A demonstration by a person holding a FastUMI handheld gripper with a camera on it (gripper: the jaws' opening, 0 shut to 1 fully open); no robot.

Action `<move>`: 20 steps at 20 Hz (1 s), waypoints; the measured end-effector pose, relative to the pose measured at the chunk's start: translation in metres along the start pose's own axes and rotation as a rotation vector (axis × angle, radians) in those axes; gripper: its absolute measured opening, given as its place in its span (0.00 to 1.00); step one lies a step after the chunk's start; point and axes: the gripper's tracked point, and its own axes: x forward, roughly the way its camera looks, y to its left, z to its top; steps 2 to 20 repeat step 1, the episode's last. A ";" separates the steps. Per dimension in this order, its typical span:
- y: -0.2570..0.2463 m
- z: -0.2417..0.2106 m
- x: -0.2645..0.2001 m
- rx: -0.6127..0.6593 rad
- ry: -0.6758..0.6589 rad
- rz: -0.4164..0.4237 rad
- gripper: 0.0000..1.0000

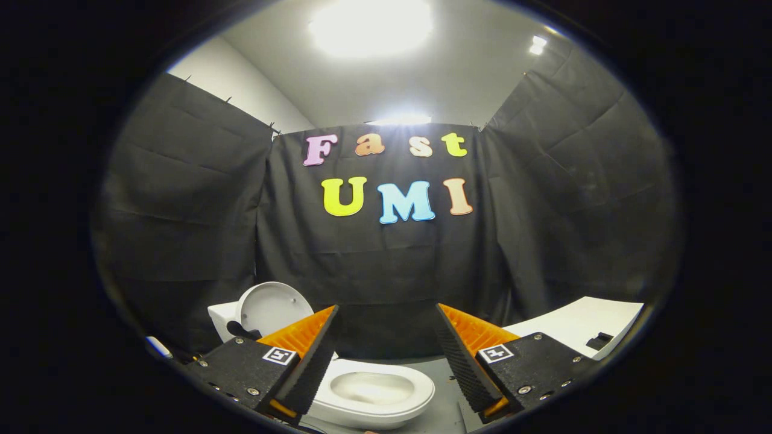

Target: Open the toilet lid.

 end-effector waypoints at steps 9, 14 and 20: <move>0.002 0.000 -0.001 0.000 -0.002 -0.001 0.94; 0.002 0.000 -0.001 0.000 -0.002 -0.001 0.94; 0.002 0.000 -0.001 0.000 -0.002 -0.001 0.94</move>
